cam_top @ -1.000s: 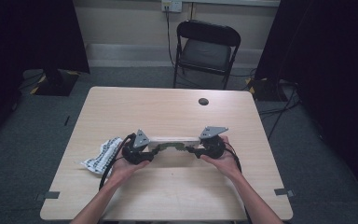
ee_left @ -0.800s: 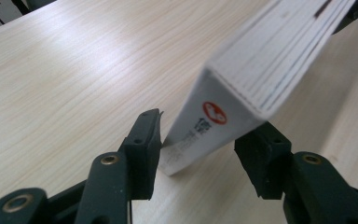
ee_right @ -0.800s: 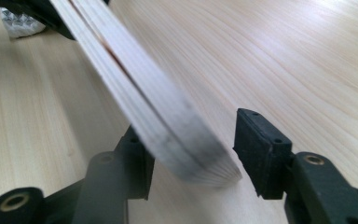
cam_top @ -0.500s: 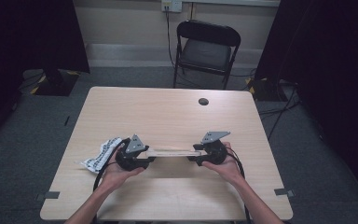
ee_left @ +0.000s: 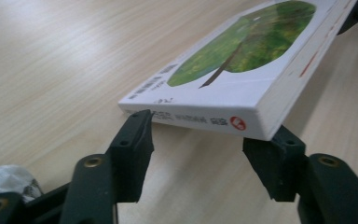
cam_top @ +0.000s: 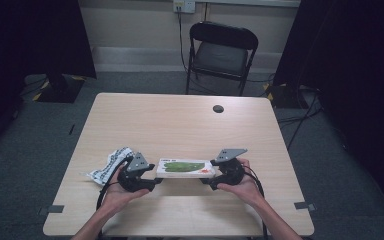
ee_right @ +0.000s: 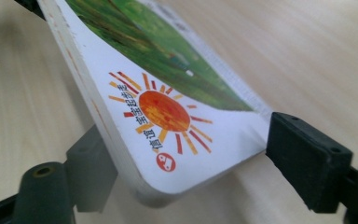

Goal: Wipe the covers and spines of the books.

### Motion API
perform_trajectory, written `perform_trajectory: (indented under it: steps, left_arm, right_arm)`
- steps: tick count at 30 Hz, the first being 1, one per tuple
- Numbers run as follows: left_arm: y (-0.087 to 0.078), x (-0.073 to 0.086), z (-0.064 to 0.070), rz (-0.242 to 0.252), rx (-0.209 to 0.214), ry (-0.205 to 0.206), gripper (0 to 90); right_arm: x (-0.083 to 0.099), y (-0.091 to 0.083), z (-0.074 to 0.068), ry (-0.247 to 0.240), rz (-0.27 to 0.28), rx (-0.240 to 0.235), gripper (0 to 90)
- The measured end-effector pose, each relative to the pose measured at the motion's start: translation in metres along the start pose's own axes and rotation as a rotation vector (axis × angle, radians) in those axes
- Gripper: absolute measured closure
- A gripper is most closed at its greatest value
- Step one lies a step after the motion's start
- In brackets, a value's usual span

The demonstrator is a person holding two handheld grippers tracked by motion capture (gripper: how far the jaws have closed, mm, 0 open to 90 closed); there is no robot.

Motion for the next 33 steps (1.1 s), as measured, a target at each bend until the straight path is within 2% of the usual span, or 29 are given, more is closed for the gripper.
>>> perform_trajectory:
  steps: [3, 6, 8, 10, 12, 16, 18, 20, 24, 26, 27, 29, 31, 33]
  left_arm:
    - [0.004, 0.009, -0.001, 0.006, 0.015, -0.031, 39.8]
    - [0.006, 0.01, 0.001, -0.017, 0.016, -0.015, 38.7]
    - [0.008, 0.011, 0.003, -0.018, 0.04, -0.022, 37.5]
    - [0.008, 0.012, 0.005, -0.035, 0.049, -0.008, 36.7]
    - [0.009, 0.013, 0.007, -0.037, 0.064, -0.013, 35.7]
    - [0.012, 0.016, 0.009, -0.075, 0.093, -0.028, 32.7]
    - [0.011, 0.017, 0.009, -0.06, 0.086, -0.026, 31.7]
    - [0.011, 0.018, 0.009, -0.062, 0.075, -0.033, 31.5]
    - [0.005, 0.017, 0.003, -0.046, 0.057, -0.052, 32.0]
    - [-0.001, 0.016, -0.003, -0.031, 0.019, -0.065, 34.1]
    - [-0.003, 0.017, -0.005, -0.023, 0.018, -0.081, 34.6]
    - [-0.012, 0.016, -0.012, -0.006, -0.022, -0.089, 36.0]
    - [-0.021, 0.016, -0.02, 0.011, -0.051, -0.13, 36.7]
    - [-0.03, 0.017, -0.031, 0.024, -0.097, -0.16, 37.7]
  right_arm:
    - [0.007, -0.003, -0.002, 0.033, -0.018, -0.04, 19.2]
    - [0.013, -0.001, -0.003, 0.035, -0.03, -0.04, 18.0]
    - [0.015, -0.001, -0.004, 0.037, -0.035, -0.052, 17.7]
    - [0.018, -0.001, -0.004, 0.027, -0.044, -0.057, 17.7]
    - [0.021, 0.0, -0.003, 0.028, -0.048, -0.057, 17.5]
    - [0.024, 0.003, -0.005, 0.026, -0.079, -0.061, 15.9]
    - [0.026, 0.004, -0.008, 0.002, -0.091, -0.05, 15.6]
    - [0.026, 0.004, -0.009, 0.02, -0.075, -0.071, 17.3]
    - [0.025, 0.002, -0.009, 0.027, -0.059, -0.072, 18.3]
    - [0.026, 0.002, -0.009, 0.034, -0.06, -0.075, 19.6]
    - [0.028, 0.003, -0.009, 0.034, -0.065, -0.075, 20.4]
    - [0.03, 0.005, -0.009, 0.032, -0.073, -0.074, 21.5]
    - [0.03, 0.005, -0.01, 0.028, -0.073, -0.076, 22.7]
    - [0.03, 0.006, -0.01, 0.028, -0.065, -0.073, 24.9]
Point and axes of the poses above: each handheld gripper's, and its own axes: y roughly forward along the jaws, x roughly out of its underside, z roughly to its right, the point moved 4 cm from there along y, roughly forward along the jaws, and after that the axes turned 14 degrees about x, right-handed, at the moved point
